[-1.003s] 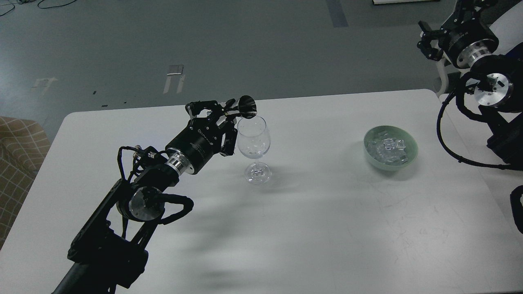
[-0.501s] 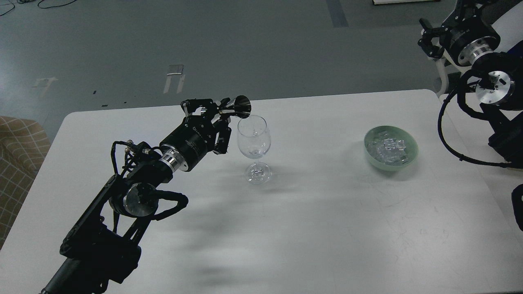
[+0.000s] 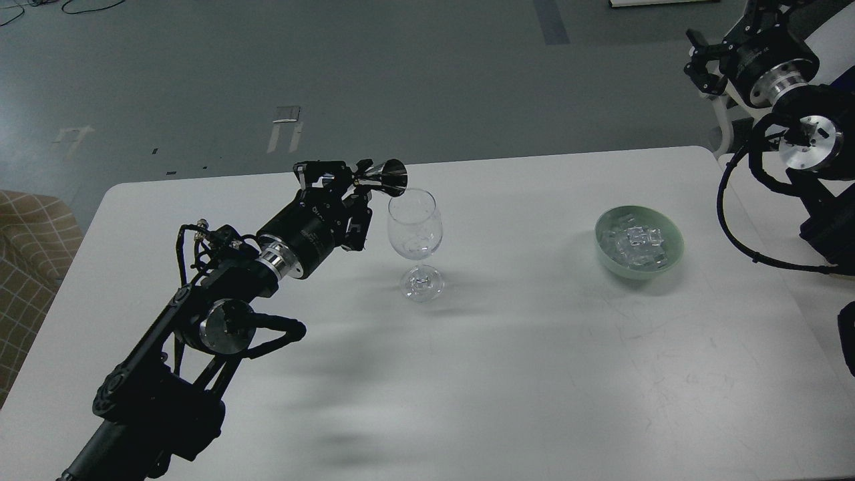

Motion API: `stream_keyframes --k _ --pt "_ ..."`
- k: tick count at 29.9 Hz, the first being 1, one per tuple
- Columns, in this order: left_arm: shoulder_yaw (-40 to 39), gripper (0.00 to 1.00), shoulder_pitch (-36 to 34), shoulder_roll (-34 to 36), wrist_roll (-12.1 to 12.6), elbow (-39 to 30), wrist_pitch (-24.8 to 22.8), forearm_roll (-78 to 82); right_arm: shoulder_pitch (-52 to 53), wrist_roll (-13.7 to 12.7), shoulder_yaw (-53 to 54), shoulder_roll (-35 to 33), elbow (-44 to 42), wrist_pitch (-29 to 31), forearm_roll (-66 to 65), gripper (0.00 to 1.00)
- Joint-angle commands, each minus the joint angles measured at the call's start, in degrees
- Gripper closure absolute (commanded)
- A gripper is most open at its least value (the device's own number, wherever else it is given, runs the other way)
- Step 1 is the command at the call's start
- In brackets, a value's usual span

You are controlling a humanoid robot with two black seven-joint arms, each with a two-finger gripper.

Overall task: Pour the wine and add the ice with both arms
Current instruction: 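Tilt the jigger with the left gripper to pour into the glass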

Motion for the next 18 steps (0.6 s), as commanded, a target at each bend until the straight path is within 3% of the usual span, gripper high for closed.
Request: stream_keyframes --k 1,18 --pt "-0.1 0.85 -0.5 0.1 0.0 0.0 -0.5 0.6 -0.2 0.0 0.0 -0.2 0.0 0.1 -0.1 0.00" --pt "-0.1 0.85 -1.4 0.7 -0.5 -0.3 -0.8 8.5 -0.4 -0.2 0.0 -1.8 0.0 0.6 -0.1 0.00"
